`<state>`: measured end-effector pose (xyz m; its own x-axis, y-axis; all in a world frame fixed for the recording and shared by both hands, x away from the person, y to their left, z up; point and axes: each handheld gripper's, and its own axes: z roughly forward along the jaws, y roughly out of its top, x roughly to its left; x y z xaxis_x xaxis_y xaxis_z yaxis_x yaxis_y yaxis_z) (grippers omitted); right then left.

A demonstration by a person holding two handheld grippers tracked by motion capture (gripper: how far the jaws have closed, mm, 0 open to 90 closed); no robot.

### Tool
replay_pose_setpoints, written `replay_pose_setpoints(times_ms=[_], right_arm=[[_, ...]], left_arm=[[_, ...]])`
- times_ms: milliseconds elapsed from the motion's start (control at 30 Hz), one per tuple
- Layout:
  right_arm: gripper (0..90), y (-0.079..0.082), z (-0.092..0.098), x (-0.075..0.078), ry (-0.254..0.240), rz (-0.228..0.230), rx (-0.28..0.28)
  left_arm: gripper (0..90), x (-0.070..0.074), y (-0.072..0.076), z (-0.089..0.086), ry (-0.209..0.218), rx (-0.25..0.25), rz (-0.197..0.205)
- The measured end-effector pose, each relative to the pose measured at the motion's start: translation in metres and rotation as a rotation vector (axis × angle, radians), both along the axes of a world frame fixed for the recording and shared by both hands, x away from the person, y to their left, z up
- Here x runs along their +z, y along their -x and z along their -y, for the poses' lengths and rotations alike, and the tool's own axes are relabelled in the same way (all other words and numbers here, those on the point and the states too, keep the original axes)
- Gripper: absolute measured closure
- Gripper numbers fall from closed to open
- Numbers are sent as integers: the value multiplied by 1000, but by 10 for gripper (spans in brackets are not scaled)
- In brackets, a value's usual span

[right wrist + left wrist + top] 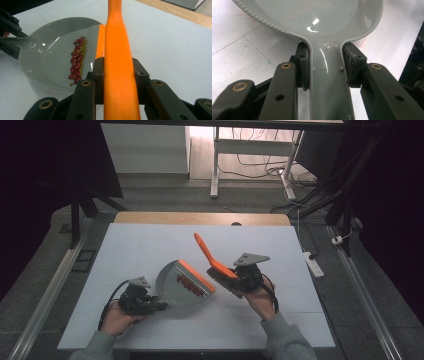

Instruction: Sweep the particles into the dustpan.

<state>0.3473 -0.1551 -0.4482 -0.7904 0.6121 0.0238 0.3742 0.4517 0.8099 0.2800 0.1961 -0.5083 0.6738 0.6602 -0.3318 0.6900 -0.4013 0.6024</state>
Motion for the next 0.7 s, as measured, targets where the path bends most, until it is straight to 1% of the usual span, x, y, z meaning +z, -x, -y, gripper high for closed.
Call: replay_pose_setpoints(times_ms=[200,300,400,500,700], right_arm=[[708,2,7,1,0,12,1],[708,3,10,2,0,17,3],[708,3,13,3,2,22,1],[708,4,17,3,1,28,-2],[707,5,24,4,1,29,-9]], left_arm=[[612,2,2,-2,17,23,10],[612,4,2,-3,14,27,19],[612,5,4,-6,29,43,21],[612,7,5,-8,42,73,30],[612,9,7,-12,58,112,41]])
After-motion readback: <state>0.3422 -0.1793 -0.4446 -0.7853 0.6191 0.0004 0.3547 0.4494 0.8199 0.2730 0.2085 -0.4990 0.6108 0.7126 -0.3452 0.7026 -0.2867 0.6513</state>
